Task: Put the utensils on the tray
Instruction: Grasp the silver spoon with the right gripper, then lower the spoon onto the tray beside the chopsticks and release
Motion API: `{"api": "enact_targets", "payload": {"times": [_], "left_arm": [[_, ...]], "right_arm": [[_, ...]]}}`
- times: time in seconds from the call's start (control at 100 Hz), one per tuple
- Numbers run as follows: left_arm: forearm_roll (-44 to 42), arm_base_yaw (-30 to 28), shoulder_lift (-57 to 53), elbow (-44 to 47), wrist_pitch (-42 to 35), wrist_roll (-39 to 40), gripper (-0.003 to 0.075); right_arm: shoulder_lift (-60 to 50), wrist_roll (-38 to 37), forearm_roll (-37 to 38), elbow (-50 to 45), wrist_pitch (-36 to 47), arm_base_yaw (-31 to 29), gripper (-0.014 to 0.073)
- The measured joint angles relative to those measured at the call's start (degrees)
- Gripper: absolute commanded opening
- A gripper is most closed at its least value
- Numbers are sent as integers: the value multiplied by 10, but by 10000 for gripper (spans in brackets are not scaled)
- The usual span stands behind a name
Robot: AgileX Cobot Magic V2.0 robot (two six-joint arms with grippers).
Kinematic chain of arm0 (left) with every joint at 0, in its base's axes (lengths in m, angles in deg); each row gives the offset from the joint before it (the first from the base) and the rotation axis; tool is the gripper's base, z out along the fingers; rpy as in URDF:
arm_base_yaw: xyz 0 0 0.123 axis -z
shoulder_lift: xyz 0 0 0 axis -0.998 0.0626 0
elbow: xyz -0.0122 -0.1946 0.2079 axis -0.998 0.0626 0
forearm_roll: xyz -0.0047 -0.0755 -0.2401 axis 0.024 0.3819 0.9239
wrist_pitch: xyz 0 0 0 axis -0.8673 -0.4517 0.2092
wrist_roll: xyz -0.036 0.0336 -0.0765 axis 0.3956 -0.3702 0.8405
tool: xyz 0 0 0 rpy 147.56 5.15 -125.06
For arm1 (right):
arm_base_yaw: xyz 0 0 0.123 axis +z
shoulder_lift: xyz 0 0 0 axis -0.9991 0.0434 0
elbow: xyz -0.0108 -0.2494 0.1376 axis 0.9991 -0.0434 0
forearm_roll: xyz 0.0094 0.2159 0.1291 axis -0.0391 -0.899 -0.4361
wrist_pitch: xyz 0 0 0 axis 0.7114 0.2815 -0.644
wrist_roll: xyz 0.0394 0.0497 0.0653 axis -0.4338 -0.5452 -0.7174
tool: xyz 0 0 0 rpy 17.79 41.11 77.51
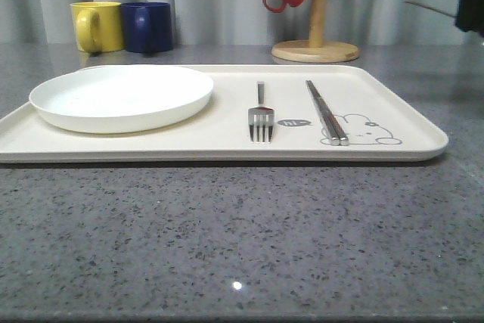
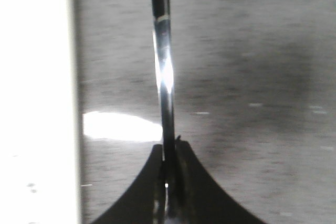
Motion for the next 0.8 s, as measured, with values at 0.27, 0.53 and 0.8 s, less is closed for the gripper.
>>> {"api": "enact_targets", "payload": {"times": [0.27,0.53,0.8], "left_arm": [[0,0,0,0,0,0,-19],[0,0,0,0,0,0,-19],[0,0,0,0,0,0,-19]], "right_arm": [[19,-127,-5,0,0,119,-67],[72,-168,-6,0,0,138,-67],[95,-199,7,0,1,138,-66]]}}
